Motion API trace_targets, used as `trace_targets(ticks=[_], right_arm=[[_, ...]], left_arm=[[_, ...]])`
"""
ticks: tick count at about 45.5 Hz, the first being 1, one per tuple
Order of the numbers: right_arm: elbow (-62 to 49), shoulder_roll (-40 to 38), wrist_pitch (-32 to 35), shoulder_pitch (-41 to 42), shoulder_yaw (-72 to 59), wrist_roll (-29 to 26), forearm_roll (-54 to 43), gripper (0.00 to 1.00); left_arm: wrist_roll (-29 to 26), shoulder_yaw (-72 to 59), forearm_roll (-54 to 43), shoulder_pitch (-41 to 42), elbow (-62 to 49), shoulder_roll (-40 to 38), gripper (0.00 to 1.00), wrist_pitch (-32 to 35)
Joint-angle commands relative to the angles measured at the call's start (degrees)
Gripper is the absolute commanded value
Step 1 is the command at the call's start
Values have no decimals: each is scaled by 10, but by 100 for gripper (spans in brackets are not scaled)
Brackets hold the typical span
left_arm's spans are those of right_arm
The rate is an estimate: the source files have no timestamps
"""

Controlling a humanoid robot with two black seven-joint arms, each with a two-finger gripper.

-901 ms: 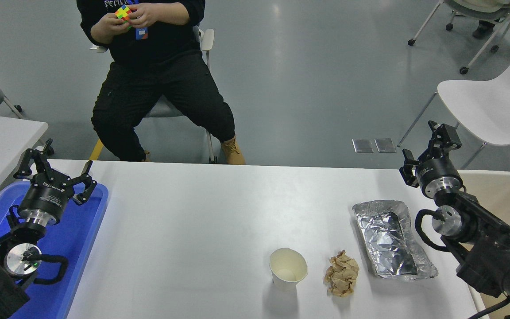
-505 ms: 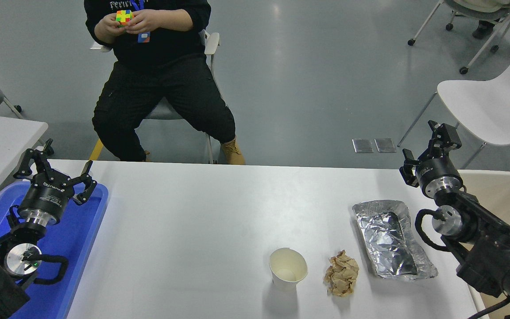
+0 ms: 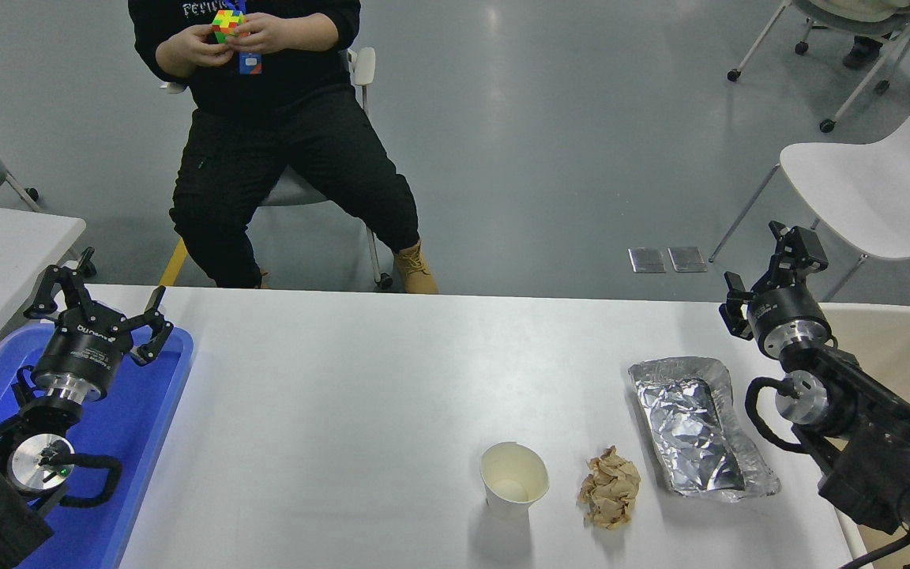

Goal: Clean the table surface

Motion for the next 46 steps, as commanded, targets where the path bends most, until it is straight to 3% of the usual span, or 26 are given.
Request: trace_targets(ticks=[1,11,15,28,38,46], right_arm=[[-5,-3,0,2,0,0,0,98],[1,-16,4,4,-3,-1,2,98],[6,-55,7,51,-17,-3,11,99],[28,-181,102,264,-419,-1,2,99],[31,-185,189,413,-653,-1,-29,99],[31,-141,244,481,-719,0,-182,99]], left_arm=[[0,0,0,0,0,0,100,0],[0,0,0,0,0,0,100,0],[0,-1,0,0,0,0,100,0],[0,-1,0,0,0,0,100,0],[0,0,0,0,0,0,100,0],[0,0,0,0,0,1,100,0]])
